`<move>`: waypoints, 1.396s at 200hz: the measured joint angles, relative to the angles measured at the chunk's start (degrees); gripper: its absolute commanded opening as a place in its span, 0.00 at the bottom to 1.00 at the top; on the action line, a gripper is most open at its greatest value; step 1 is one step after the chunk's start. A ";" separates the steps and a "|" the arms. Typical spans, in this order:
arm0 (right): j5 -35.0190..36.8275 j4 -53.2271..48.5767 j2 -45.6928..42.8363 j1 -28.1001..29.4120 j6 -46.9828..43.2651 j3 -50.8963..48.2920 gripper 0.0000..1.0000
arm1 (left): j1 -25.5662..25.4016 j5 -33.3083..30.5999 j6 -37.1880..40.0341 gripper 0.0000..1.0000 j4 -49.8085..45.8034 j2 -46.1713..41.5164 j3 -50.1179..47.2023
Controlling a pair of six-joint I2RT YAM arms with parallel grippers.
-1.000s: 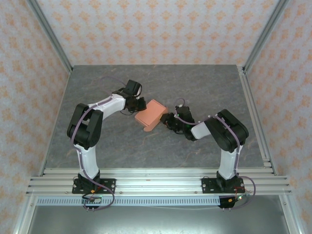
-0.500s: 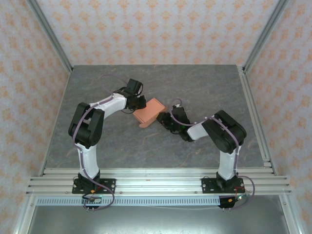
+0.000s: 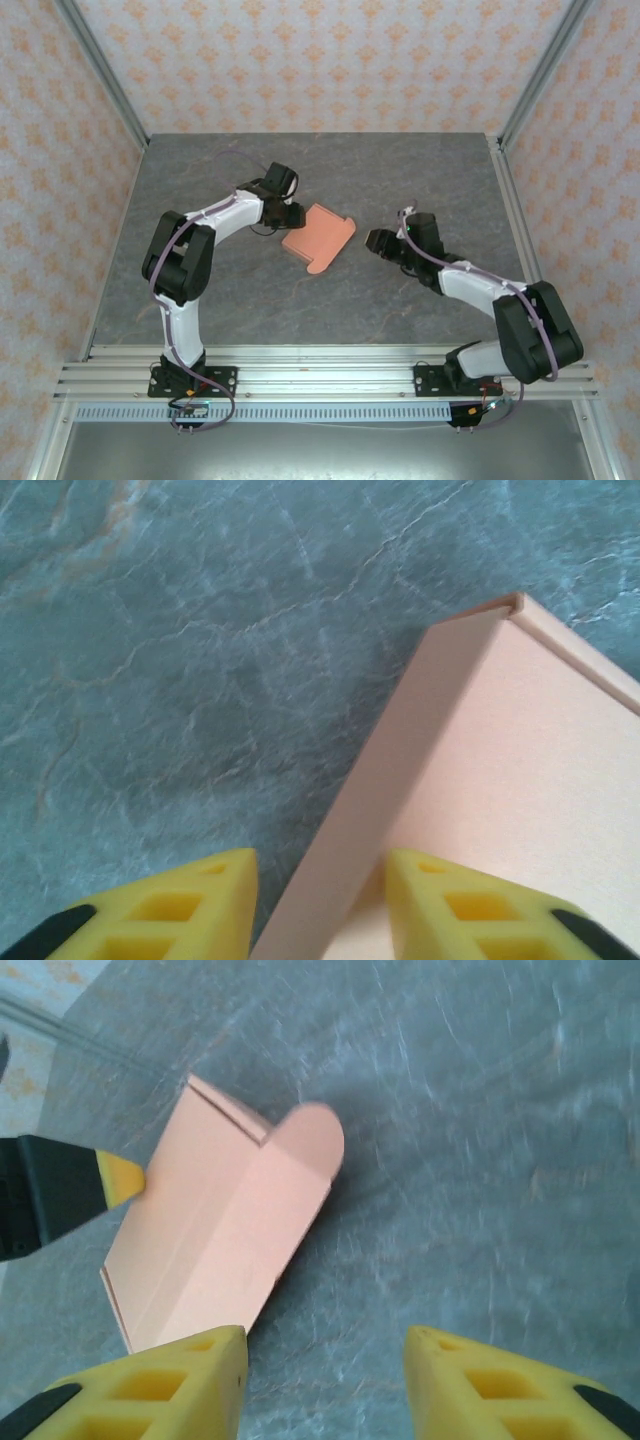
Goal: Fold the paper box
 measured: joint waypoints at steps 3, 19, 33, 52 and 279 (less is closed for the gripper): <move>-0.68 -0.52 0.31 -0.44 -1.42 0.85 0.45 | 0.00 0.02 0.57 0.58 -0.28 -0.24 -0.15; -4.81 -3.19 2.60 -2.27 -7.93 5.90 0.48 | 0.00 0.02 0.74 0.65 -0.94 -2.21 -2.19; -8.17 -5.03 5.33 -2.84 -13.29 10.34 0.52 | -0.04 -0.11 0.72 0.69 -1.33 -5.29 -4.59; -12.07 -7.56 10.16 -2.93 -19.43 15.72 0.57 | -0.07 -0.61 0.39 0.77 -1.55 -9.38 -6.84; -20.04 -20.46 35.12 1.33 -33.68 34.88 0.55 | -21.62 -24.92 -17.99 0.95 1.01 -18.10 -16.02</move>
